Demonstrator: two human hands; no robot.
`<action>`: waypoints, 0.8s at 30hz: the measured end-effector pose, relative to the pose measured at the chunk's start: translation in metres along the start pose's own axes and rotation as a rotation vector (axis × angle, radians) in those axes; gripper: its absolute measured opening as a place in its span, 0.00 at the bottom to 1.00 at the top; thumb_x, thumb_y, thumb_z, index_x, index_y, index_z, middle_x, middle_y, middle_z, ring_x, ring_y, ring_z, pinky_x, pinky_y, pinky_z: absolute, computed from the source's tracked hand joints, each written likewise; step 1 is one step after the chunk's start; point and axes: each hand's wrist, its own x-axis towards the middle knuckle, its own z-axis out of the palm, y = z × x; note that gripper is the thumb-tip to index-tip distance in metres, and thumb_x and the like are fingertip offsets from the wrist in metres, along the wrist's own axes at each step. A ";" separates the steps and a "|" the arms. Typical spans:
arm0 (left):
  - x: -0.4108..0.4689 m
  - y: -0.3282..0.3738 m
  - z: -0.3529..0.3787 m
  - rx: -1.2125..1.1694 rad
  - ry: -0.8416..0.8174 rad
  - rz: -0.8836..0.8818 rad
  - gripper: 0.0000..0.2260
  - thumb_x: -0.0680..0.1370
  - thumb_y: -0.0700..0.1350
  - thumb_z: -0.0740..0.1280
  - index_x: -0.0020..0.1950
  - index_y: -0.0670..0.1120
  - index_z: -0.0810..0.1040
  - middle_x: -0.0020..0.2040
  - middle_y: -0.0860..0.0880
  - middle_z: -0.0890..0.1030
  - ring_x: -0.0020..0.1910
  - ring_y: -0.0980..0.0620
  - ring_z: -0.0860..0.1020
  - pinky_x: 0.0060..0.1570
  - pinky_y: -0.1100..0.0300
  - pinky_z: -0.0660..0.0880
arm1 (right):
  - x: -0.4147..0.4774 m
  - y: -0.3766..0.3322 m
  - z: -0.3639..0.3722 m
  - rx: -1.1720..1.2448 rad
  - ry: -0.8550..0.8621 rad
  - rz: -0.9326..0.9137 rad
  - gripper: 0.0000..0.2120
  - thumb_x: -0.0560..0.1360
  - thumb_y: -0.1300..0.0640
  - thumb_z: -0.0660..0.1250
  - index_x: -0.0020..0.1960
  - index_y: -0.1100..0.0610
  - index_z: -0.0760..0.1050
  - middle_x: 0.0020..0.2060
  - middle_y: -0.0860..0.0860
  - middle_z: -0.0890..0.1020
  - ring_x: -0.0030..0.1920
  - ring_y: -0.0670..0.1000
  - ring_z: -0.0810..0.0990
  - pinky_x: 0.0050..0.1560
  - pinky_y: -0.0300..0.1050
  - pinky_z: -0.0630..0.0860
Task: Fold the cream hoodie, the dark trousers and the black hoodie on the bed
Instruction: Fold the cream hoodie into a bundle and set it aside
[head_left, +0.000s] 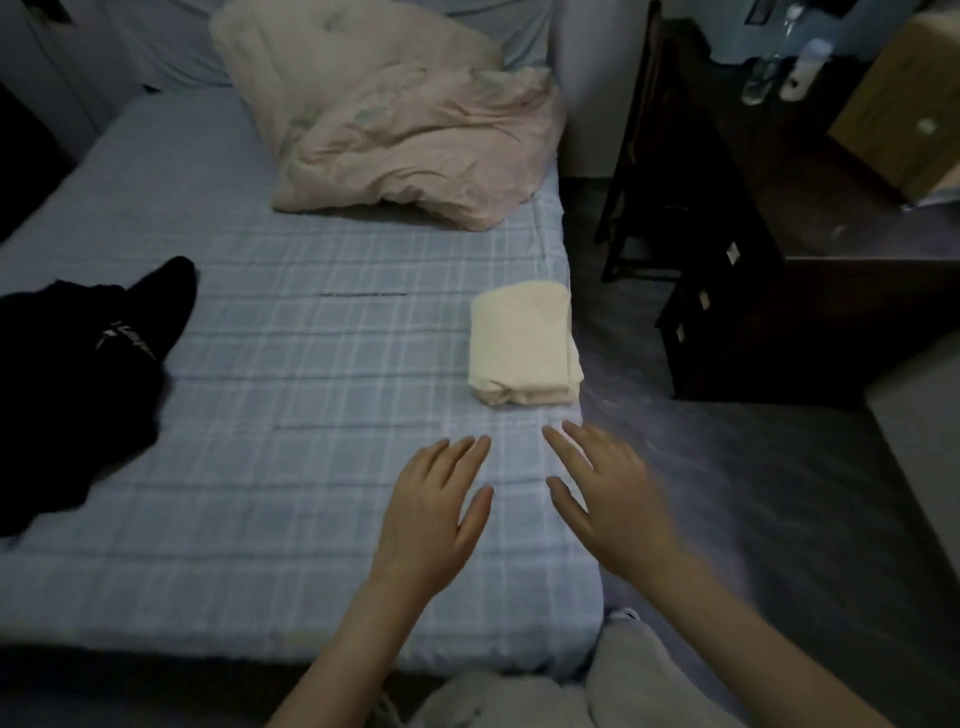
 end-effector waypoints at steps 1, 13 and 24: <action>-0.015 0.006 0.002 0.019 -0.031 0.003 0.23 0.82 0.53 0.54 0.74 0.44 0.71 0.70 0.47 0.76 0.69 0.44 0.73 0.69 0.45 0.68 | -0.015 -0.004 0.000 -0.017 -0.021 -0.009 0.25 0.80 0.47 0.57 0.71 0.59 0.73 0.65 0.59 0.79 0.64 0.62 0.78 0.61 0.58 0.76; -0.109 0.061 -0.011 0.093 0.160 -0.215 0.22 0.82 0.51 0.57 0.70 0.40 0.75 0.65 0.43 0.79 0.64 0.43 0.77 0.65 0.46 0.72 | -0.070 -0.025 -0.029 0.168 -0.105 -0.156 0.24 0.81 0.50 0.60 0.73 0.59 0.70 0.65 0.59 0.78 0.66 0.59 0.76 0.64 0.57 0.74; -0.247 0.099 -0.012 0.204 0.142 -0.605 0.22 0.80 0.52 0.58 0.69 0.43 0.76 0.64 0.44 0.80 0.63 0.42 0.77 0.67 0.47 0.71 | -0.121 -0.074 -0.007 0.306 -0.280 -0.362 0.25 0.80 0.48 0.57 0.71 0.60 0.73 0.63 0.61 0.79 0.62 0.61 0.79 0.58 0.58 0.77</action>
